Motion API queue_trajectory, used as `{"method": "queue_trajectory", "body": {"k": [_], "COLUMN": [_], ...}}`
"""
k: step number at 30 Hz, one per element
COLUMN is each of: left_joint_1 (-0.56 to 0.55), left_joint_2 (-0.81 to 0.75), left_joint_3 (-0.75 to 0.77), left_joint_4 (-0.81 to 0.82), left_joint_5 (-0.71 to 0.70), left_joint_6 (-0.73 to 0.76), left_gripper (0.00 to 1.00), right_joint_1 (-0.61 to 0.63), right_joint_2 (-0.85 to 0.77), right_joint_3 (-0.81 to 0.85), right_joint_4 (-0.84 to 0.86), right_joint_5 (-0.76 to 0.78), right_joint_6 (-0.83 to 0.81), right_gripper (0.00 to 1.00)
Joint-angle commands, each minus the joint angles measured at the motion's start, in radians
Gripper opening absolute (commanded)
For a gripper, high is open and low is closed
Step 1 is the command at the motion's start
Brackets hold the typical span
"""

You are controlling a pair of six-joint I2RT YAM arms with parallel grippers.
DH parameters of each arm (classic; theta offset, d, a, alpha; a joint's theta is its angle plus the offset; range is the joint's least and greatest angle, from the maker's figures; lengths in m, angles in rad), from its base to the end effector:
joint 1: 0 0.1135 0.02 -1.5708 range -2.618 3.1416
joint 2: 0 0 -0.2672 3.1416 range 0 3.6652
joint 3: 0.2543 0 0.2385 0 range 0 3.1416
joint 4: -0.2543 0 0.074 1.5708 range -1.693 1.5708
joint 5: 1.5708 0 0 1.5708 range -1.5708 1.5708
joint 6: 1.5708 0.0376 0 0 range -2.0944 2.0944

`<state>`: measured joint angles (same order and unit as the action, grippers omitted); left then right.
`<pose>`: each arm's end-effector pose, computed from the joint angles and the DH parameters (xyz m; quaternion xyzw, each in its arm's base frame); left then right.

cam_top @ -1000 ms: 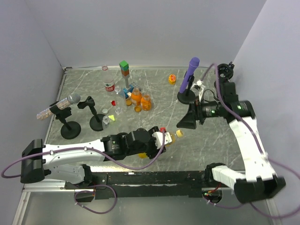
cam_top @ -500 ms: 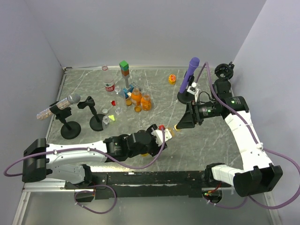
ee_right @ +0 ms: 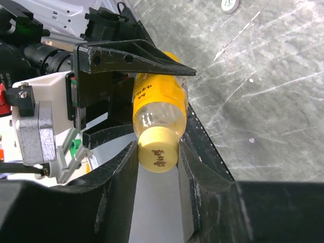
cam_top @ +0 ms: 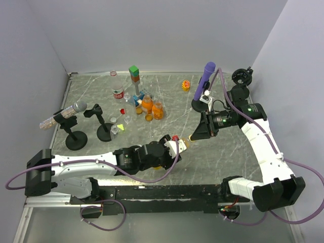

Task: Unscrew the bottle caps
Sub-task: Unscrew the bottle cap from the plastic bottle.

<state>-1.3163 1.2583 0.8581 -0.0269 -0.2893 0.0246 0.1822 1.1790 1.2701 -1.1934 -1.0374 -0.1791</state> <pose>0.0794 -0.2624 0.2875 0.4559 0.7005 -0.2255 0.5006 0.1755 0.0653 0.3581 -0.2650 0.8103 0.4825 0.2008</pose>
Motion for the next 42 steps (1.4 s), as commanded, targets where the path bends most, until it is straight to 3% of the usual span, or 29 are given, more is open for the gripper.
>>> {"method": "queue_trajectory", "body": {"k": [1, 4, 8, 13, 22, 28, 31, 34, 37, 38, 42], "left_joint_1": [-0.008, -0.008, -0.004, 0.061, 0.206, 0.239, 0.239, 0.239, 0.233, 0.227, 0.189], "left_joint_2": [-0.017, -0.028, -0.069, -0.151, -0.183, -0.162, -0.146, -0.132, -0.137, -0.142, -0.151], "left_joint_3": [0.03, 0.021, -0.007, -0.04, -0.011, 0.019, 0.03, 0.039, 0.032, 0.029, 0.027], "left_joint_4": [0.09, 0.088, 0.099, 0.094, -0.01, -0.05, -0.074, -0.091, -0.085, -0.079, -0.062], "left_joint_5": [-0.022, -0.007, 0.054, 0.309, 0.723, 0.762, 0.73, 0.69, 0.65, 0.63, 0.52], "left_joint_6": [-0.012, -0.015, 0.001, 0.017, 0.089, 0.12, 0.124, 0.112, 0.097, 0.097, 0.094], "left_gripper": [0.06, 0.06, 0.06, 0.06, 0.07, 0.07, 0.06, 0.06, 0.05, 0.05, 0.05], "right_joint_1": [0.017, 0.028, 0.039, 0.103, 0.192, 0.201, 0.201, 0.197, 0.172, 0.162, 0.085], "right_joint_2": [0.001, 0.001, 0.007, -0.008, -0.185, -0.239, -0.232, -0.249, -0.269, -0.28, -0.303], "right_joint_3": [0.029, 0.041, 0.083, 0.115, 0.08, 0.063, 0.051, 0.08, 0.141, 0.158, 0.17], "right_joint_4": [-0.023, -0.041, -0.141, -0.229, -0.221, -0.107, -0.036, 0.038, 0.046, 0.055, 0.084], "right_joint_5": [-0.009, -0.009, -0.087, -0.075, -0.059, -0.016, 0.014, 0.088, 0.068, 0.054, -0.036], "right_joint_6": [-0.02, -0.061, -0.232, -0.456, -0.962, -0.936, -0.794, -0.602, -0.51, -0.47, -0.334], "right_gripper": [0.22, 0.14, 0.07, 0.01, 0.02, 0.09, 0.23, 0.66, 0.95, 0.99, 0.99]}}
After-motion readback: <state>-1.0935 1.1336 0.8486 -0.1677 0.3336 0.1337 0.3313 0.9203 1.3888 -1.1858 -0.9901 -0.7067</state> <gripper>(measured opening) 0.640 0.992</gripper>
